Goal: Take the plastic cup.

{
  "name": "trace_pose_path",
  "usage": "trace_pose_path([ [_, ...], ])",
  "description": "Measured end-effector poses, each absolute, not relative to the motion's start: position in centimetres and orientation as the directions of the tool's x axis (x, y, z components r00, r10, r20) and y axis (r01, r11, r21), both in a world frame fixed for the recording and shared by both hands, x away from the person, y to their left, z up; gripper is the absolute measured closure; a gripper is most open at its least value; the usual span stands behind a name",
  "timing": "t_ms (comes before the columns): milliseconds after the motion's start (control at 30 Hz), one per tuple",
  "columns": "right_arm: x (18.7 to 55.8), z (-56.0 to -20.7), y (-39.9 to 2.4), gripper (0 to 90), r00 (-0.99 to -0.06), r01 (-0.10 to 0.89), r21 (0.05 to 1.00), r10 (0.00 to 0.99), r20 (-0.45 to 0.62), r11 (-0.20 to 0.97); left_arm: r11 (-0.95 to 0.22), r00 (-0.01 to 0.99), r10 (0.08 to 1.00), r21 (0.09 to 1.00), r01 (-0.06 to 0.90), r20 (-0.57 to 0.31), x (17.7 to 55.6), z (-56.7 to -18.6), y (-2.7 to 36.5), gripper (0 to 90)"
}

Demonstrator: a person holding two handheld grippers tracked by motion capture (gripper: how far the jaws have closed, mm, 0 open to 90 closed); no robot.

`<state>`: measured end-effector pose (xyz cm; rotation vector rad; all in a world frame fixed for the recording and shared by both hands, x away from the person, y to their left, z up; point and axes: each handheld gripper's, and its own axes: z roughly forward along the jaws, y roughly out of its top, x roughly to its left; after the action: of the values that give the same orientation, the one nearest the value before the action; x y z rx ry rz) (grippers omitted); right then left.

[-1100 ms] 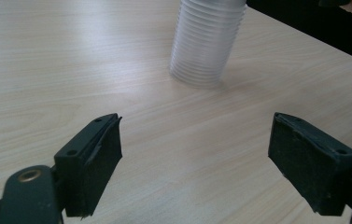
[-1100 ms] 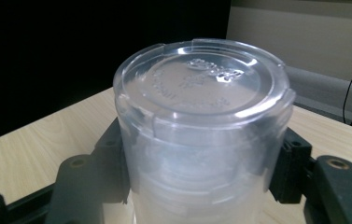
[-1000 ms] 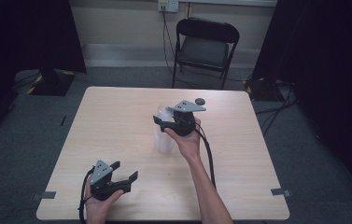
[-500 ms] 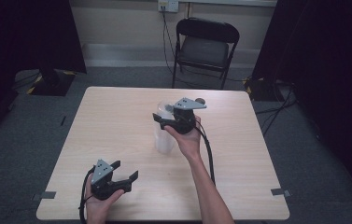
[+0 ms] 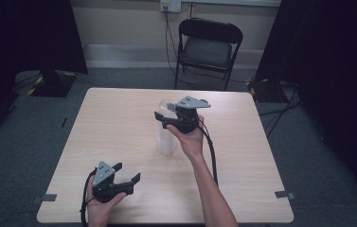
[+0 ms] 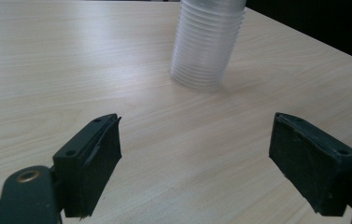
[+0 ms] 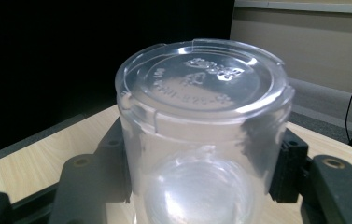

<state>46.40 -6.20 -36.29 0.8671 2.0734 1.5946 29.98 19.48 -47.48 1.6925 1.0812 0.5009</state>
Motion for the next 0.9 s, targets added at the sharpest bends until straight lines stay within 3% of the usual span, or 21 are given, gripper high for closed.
trace_pose_path([
  [567,46.2,-35.0,-6.7,40.3,-0.740,0.238,0.965,0.663,0.111,0.105,-0.050,0.523,0.830,0.909,0.413,-0.192,29.9,-47.4,19.1,16.0],
  [900,45.6,-34.0,-7.4,40.4,-0.746,0.229,0.972,0.651,0.140,0.053,-0.033,0.517,0.832,0.914,0.405,-0.199,30.1,-47.3,19.3,21.7],
])
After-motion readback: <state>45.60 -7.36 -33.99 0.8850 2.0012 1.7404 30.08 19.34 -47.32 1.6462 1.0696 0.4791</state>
